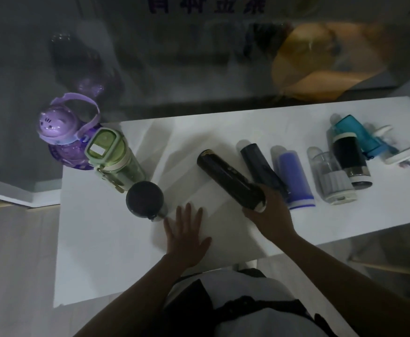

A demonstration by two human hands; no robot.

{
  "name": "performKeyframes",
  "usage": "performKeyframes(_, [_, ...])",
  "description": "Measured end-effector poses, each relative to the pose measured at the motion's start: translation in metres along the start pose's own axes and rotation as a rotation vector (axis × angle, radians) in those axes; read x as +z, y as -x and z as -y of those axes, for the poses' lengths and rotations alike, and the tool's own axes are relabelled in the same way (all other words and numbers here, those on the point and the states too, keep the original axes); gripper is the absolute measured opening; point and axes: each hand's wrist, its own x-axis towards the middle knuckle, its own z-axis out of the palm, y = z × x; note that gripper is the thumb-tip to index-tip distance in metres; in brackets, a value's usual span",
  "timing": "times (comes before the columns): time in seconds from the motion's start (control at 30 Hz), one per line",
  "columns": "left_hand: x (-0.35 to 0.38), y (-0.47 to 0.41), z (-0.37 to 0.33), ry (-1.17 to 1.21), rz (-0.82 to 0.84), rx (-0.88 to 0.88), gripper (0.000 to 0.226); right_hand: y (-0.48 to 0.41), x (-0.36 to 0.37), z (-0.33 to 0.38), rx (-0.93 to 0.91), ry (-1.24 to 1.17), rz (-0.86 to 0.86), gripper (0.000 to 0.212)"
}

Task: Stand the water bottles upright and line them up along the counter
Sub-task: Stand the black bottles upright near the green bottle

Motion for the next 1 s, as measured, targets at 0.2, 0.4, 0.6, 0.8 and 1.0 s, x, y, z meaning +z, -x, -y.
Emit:
performKeyframes(0.2, [-0.007, -0.001, 0.000, -0.002, 0.048, 0.013, 0.085, -0.041, -0.042, 0.083, -0.193, 0.221, 0.004, 0.052])
performKeyframes(0.4, [-0.009, 0.000, 0.000, 0.007, 0.079, 0.023, 0.086, -0.085, -0.038, 0.164, -0.322, 0.309, 0.132, 0.062])
performKeyframes(0.6, [-0.012, 0.001, 0.005, 0.012, 0.100, 0.049, 0.091, -0.108, -0.022, 0.204, -0.373, 0.325, 0.228, 0.069])
performKeyframes(0.8, [-0.018, 0.002, 0.000, 0.022, 0.092, 0.041, 0.095, -0.113, -0.020, 0.184, -0.371, 0.264, 0.245, 0.078])
performKeyframes(1.0, [-0.029, -0.003, -0.012, 0.049, 0.115, 0.018, 0.090, -0.110, -0.034, 0.165, -0.365, 0.077, 0.236, 0.087])
